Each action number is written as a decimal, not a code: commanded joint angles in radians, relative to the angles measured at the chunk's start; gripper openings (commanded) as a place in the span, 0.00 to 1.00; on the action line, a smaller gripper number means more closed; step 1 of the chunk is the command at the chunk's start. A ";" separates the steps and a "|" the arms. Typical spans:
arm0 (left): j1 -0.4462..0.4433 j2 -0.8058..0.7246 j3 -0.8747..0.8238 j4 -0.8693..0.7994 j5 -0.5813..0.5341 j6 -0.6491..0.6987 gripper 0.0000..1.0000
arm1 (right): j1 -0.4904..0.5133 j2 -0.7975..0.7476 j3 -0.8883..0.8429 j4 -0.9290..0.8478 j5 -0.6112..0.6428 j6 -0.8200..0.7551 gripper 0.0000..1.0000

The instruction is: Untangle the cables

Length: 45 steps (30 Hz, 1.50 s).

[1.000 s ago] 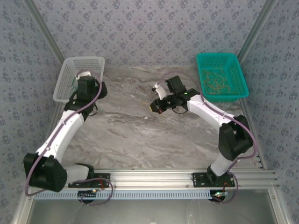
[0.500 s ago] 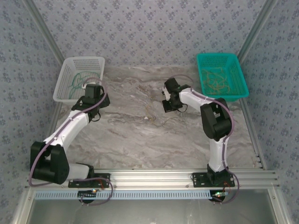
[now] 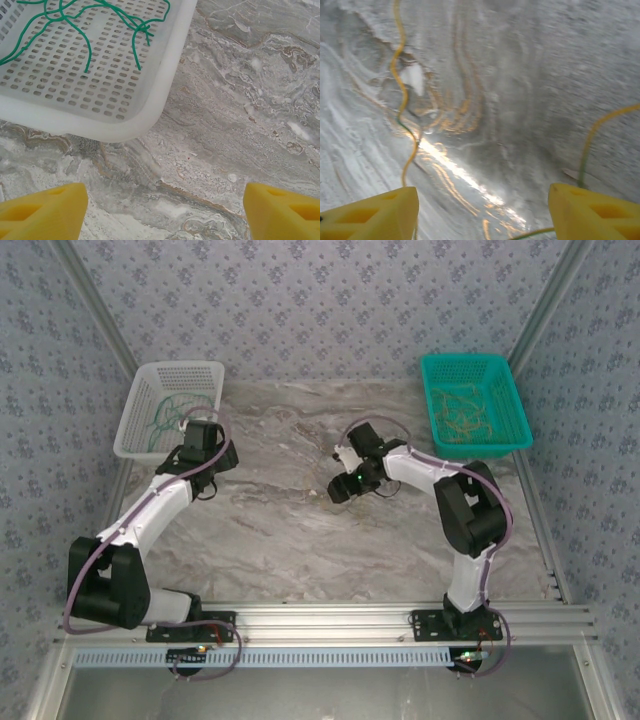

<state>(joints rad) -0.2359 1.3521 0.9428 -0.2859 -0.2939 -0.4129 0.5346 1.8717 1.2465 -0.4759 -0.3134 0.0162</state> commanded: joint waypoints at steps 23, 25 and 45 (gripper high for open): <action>-0.005 0.002 -0.019 0.051 0.056 -0.013 0.84 | 0.186 0.003 -0.096 0.138 0.621 -0.020 0.92; -0.005 0.002 -0.021 0.058 0.058 -0.015 0.84 | 0.129 0.017 -0.088 0.119 0.484 0.007 0.92; -0.030 -0.005 -0.042 0.120 0.149 -0.009 0.85 | -0.090 0.110 -0.036 0.078 0.100 0.131 0.23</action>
<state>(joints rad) -0.2420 1.3571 0.9154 -0.2161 -0.1970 -0.4168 0.4229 1.9453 1.2423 -0.3759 -0.1146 0.1326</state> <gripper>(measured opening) 0.850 0.257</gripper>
